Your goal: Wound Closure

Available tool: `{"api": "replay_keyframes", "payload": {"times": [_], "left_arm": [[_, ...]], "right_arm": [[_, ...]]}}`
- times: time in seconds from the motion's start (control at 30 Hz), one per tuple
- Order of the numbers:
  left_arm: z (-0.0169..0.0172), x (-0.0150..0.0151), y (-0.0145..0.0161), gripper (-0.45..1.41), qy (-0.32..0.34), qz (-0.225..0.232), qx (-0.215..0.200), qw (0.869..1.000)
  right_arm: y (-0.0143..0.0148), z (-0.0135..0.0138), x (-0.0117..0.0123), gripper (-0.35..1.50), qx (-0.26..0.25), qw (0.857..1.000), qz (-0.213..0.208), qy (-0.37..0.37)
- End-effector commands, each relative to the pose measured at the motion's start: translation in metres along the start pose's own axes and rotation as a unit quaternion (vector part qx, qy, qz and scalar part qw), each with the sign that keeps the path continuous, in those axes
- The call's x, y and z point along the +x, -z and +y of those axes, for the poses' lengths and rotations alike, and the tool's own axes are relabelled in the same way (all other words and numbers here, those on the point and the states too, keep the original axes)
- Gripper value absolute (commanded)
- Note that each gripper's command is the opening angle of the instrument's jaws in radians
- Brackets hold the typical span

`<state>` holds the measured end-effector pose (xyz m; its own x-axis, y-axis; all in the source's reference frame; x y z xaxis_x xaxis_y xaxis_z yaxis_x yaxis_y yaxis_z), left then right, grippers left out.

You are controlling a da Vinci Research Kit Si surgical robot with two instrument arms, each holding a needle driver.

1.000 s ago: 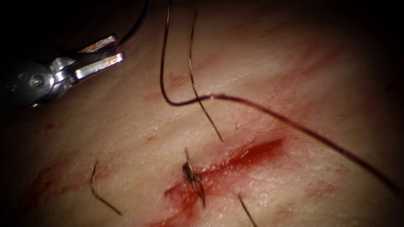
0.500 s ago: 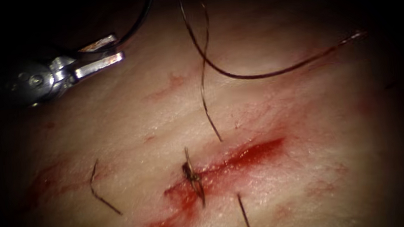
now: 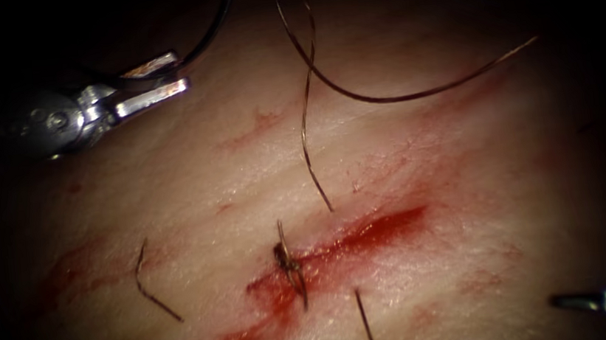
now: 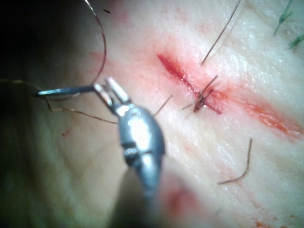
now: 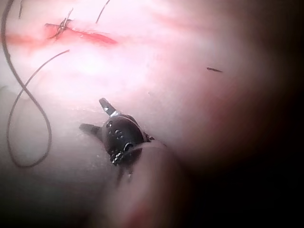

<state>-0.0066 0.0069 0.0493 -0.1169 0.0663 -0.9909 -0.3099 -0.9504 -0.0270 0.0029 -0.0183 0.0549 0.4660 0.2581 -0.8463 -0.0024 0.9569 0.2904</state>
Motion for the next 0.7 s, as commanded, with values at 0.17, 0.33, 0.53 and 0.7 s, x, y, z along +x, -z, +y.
{"api": "replay_keyframes", "payload": {"times": [0.17, 0.33, 0.53, 0.7], "left_arm": [[0.0002, -0.0006, -0.0004, -0.45, 0.000, 0.001, -0.001, 1.000], [0.0002, -0.0005, -0.0003, -0.45, 0.000, 0.001, -0.001, 1.000], [0.0002, -0.0005, -0.0003, -0.45, 0.000, 0.001, -0.001, 1.000], [0.0002, -0.0005, -0.0003, -0.45, 0.000, 0.001, -0.001, 1.000]], "right_arm": [[-0.0058, 0.0020, -0.0022, 1.43, 0.001, 1.000, 0.008, 0.008], [-0.0088, 0.0027, -0.0037, 1.40, 0.000, 1.000, 0.009, 0.013], [-0.0114, 0.0030, -0.0029, 1.36, -0.003, 0.999, 0.029, 0.023], [-0.0143, 0.0032, -0.0017, 1.36, 0.001, 0.999, 0.037, 0.029]]}}
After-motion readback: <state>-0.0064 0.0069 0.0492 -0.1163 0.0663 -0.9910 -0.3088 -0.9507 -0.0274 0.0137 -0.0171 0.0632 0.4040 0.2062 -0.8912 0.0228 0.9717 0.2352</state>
